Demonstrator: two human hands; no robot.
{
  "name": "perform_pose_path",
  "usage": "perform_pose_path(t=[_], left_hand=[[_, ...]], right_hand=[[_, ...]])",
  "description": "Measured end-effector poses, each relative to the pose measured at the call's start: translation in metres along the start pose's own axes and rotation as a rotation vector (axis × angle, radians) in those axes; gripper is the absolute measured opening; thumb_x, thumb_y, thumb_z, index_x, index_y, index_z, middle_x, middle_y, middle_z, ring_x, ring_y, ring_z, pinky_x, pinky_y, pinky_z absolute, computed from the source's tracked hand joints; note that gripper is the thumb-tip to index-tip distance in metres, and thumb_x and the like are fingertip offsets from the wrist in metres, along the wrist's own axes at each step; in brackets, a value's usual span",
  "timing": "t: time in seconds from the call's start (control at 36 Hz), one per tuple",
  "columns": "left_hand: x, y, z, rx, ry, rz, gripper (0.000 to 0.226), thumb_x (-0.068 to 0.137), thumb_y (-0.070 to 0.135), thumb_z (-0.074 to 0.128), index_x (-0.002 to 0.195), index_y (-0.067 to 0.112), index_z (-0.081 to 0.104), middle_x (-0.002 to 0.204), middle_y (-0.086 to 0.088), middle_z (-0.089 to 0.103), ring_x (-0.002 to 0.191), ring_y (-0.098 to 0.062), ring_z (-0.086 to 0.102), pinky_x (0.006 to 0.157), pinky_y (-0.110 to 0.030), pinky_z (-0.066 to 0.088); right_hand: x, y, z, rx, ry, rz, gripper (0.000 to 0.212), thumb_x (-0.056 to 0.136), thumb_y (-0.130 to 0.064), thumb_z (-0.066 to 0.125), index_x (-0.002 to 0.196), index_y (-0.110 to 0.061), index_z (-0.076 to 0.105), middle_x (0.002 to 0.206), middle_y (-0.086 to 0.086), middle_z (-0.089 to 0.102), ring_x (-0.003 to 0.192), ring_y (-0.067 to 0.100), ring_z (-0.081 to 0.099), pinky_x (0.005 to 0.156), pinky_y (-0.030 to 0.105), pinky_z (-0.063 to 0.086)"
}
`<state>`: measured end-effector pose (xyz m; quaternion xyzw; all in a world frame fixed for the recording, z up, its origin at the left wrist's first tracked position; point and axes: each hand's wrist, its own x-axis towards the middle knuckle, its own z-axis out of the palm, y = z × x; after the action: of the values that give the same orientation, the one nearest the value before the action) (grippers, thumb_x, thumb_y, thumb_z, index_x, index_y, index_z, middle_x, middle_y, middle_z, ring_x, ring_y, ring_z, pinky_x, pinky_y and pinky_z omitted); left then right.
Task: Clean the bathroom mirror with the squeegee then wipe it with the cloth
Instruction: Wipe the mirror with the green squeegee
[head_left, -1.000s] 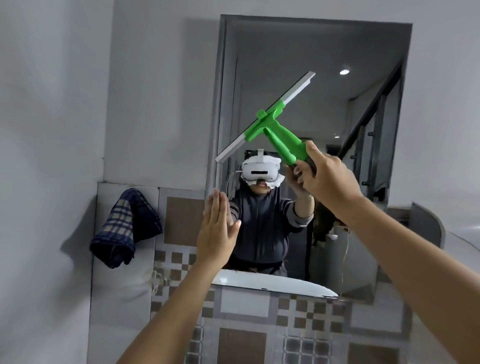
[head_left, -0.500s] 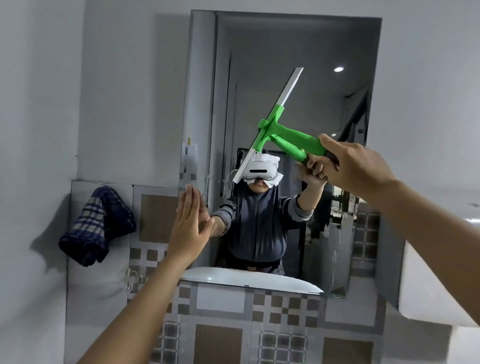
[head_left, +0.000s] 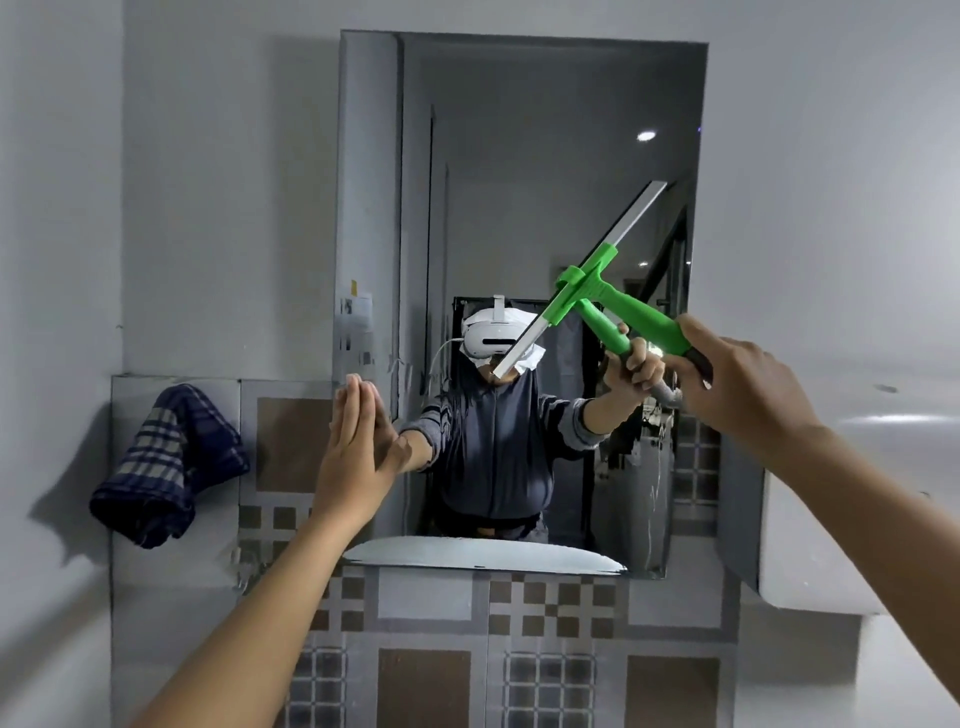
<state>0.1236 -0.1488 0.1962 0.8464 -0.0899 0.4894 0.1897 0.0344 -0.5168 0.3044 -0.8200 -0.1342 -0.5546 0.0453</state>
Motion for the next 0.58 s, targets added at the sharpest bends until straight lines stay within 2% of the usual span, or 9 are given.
perform_pose_path(t=[0.08,0.19,0.31,0.42,0.5,0.58], left_hand=[[0.001,0.0,-0.004,-0.002,0.01,-0.007,0.083,0.083,0.06,0.023,0.144,0.018,-0.014,0.152,0.004,-0.022,0.139,-0.011,-0.021,0.116,-0.034,0.005],[0.001,-0.001,-0.009,0.0,0.006,-0.019,0.083,0.091,0.043,0.045,0.144,0.017,-0.014,0.152,0.002,-0.021,0.139,-0.013,-0.021,0.116,-0.037,0.009],[-0.001,0.0,-0.007,-0.018,0.007,-0.017,0.085,0.091,0.039,0.048,0.143,0.018,-0.016,0.153,0.003,-0.021,0.14,-0.013,-0.019,0.114,-0.03,0.004],[-0.001,-0.001,-0.01,-0.015,0.018,-0.008,0.085,0.091,0.036,0.05,0.144,0.017,-0.014,0.153,0.002,-0.019,0.14,-0.012,-0.019,0.11,-0.026,0.008],[-0.001,-0.002,-0.011,-0.025,0.018,-0.003,0.085,0.091,0.035,0.051,0.144,0.016,-0.013,0.153,0.003,-0.02,0.138,-0.009,-0.021,0.111,-0.027,0.012],[-0.002,-0.003,-0.012,-0.034,0.013,0.008,0.084,0.091,0.035,0.051,0.145,0.013,-0.01,0.153,0.001,-0.019,0.139,-0.01,-0.02,0.113,-0.026,0.005]], right_hand=[[0.003,-0.004,0.004,0.024,-0.002,0.017,0.034,0.088,-0.021,0.054,0.12,-0.013,0.046,0.083,0.018,0.064,0.064,0.037,0.053,0.055,0.034,0.04],[0.003,-0.007,0.015,0.047,-0.009,0.046,0.032,0.088,-0.019,0.054,0.119,-0.014,0.046,0.077,0.019,0.063,0.061,0.038,0.054,0.054,0.037,0.045],[-0.002,-0.008,0.02,0.089,-0.005,0.087,0.031,0.088,-0.019,0.054,0.117,-0.011,0.047,0.074,0.018,0.061,0.058,0.033,0.047,0.053,0.035,0.042],[-0.013,-0.011,0.028,0.134,0.018,0.139,0.036,0.087,-0.017,0.057,0.121,-0.012,0.046,0.073,0.019,0.064,0.061,0.039,0.055,0.054,0.042,0.05],[-0.026,-0.017,0.036,0.175,0.023,0.193,0.042,0.088,-0.018,0.056,0.127,-0.01,0.046,0.08,0.02,0.066,0.067,0.038,0.059,0.055,0.045,0.051],[-0.039,-0.029,0.041,0.23,0.034,0.263,0.042,0.089,-0.019,0.055,0.129,-0.013,0.046,0.081,0.018,0.067,0.065,0.037,0.059,0.053,0.042,0.049]])
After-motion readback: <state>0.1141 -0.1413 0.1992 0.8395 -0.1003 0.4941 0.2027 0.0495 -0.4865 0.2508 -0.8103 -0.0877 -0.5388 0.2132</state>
